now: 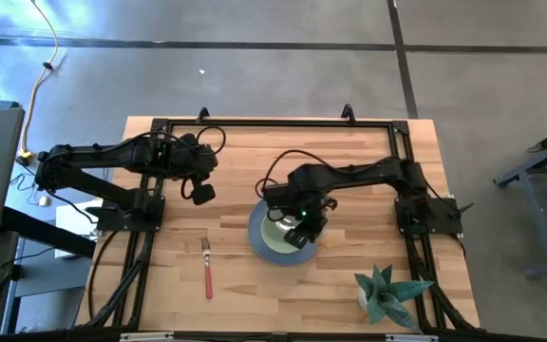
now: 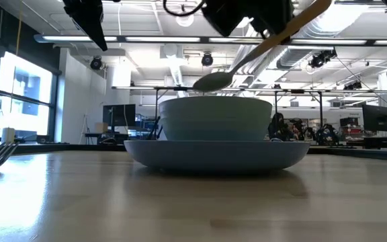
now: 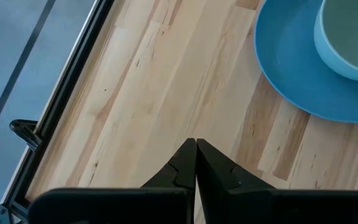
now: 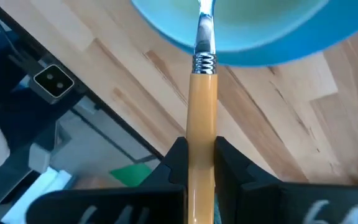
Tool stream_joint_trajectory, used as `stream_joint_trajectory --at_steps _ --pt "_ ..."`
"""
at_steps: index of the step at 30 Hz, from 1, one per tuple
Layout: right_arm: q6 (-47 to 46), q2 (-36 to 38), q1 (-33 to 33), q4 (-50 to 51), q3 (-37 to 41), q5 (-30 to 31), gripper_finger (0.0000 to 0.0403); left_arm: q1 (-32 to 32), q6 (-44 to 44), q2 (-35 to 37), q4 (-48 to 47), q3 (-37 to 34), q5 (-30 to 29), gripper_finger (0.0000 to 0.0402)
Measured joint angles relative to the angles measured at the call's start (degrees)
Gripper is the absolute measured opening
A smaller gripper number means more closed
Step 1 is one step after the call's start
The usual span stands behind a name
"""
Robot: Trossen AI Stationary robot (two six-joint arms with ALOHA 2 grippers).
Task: Set table place
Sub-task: Put the yellow spoon into the green bowl
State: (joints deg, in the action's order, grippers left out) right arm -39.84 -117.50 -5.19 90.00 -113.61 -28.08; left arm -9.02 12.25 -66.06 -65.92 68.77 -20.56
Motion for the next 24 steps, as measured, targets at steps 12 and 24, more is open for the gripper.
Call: stream_joint_trajectory --at_steps 12,24 --pt "3.41 -1.85 2.16 0.01 0.03 -2.99 0.0012 0.0 0.02 0.0 0.01 0.0 0.22 0.0" --pt "6.21 -6.39 2.69 0.02 0.08 0.11 0.0012 0.0 0.02 0.0 0.05 0.0 0.22 0.0"
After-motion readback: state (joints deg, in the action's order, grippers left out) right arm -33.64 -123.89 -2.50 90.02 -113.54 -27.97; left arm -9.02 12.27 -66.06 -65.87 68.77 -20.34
